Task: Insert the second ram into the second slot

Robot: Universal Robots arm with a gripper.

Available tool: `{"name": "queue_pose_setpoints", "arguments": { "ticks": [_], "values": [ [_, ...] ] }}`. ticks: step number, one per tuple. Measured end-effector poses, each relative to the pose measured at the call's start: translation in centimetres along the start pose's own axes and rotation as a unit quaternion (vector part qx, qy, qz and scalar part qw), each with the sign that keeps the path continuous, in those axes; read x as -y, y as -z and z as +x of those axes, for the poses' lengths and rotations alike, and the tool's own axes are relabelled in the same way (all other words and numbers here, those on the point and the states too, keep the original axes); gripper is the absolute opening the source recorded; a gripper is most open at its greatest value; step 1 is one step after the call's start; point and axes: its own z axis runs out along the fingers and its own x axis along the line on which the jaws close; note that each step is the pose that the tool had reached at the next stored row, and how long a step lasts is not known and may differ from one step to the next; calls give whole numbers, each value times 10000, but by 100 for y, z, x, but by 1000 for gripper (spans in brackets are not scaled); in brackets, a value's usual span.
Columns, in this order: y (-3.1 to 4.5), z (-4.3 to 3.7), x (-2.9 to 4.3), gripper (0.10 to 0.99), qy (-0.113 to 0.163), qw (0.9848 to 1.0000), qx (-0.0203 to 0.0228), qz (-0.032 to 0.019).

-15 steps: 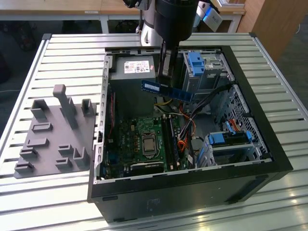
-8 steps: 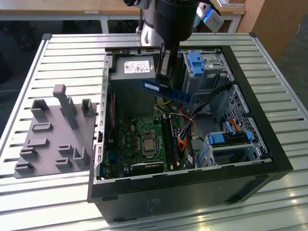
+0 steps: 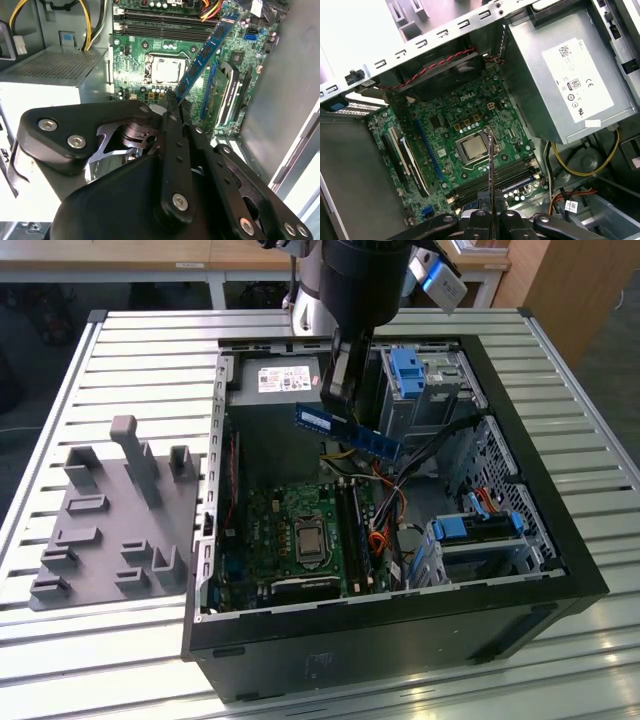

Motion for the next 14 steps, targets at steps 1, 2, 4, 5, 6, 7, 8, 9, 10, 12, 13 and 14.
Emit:
{"name": "queue_pose_setpoints", "arguments": {
  "ticks": [1,2,4,5,6,7,8,9,10,12,13,14],
  "values": [
    [0,0,0,137,-35,10000,-3,0],
    [0,0,0,137,-74,10000,-6,1],
    [-1,0,0,137,-146,9999,-11,2],
    [-1,0,0,137,-183,9998,-13,2],
    [-1,0,0,137,-219,9998,-15,2],
    [-1,0,0,137,-257,9997,-17,3],
    [-1,0,0,137,-292,9996,-18,2],
    [-1,0,0,137,-329,9995,-19,2],
    [-1,0,0,137,-366,9993,-21,2],
    [-2,0,0,137,-445,9990,-26,3],
    [-2,0,0,137,-482,9988,-28,3],
    [-2,0,0,137,-518,9987,-31,4]
  ]
}}
